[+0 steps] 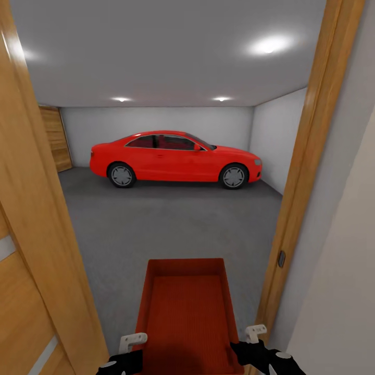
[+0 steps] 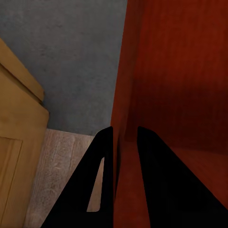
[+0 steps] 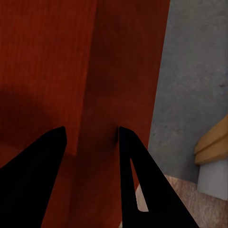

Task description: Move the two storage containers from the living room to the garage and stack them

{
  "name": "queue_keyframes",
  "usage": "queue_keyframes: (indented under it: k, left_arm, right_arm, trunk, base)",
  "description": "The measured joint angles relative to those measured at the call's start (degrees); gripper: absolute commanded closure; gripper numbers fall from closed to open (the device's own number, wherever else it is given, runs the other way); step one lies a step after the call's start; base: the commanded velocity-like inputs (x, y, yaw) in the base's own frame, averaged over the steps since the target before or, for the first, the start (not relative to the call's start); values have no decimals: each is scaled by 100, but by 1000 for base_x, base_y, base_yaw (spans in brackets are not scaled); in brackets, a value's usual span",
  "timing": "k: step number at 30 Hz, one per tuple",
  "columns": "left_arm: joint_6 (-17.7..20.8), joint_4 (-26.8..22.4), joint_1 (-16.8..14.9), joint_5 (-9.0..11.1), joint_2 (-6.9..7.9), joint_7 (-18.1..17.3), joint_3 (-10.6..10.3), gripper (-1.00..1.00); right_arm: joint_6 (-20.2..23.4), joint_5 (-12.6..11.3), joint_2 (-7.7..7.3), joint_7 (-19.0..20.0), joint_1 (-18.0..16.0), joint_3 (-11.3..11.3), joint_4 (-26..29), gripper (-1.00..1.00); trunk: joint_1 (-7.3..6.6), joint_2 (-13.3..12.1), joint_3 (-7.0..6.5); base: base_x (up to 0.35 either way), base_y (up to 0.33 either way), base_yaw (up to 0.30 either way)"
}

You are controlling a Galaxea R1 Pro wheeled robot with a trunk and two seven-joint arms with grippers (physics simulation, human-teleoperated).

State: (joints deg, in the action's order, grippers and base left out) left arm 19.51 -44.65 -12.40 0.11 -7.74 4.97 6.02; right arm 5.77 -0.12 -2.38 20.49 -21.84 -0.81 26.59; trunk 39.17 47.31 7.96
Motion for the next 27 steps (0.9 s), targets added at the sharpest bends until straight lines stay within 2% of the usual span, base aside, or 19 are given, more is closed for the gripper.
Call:
queue_keyframes:
  k: [5,13,27]
  left_arm:
    - [0,0,0,0,0,0,0,100]
    - [-6,0,0,1,1,0,-1,100]
    - [-1,-1,0,0,3,-2,1,100]
  right_arm:
    - [0,-1,-1,0,0,-1,0,100]
    - [-7,-4,-1,-2,-1,-6,-1,100]
    - [-3,6,5,-3,0,3,0,100]
  trunk:
    - [0,0,0]
    - [-2,1,0]
    - [-1,0,0]
  base:
    - [30,0,0]
    - [258,0,0]
    - [27,28,0]
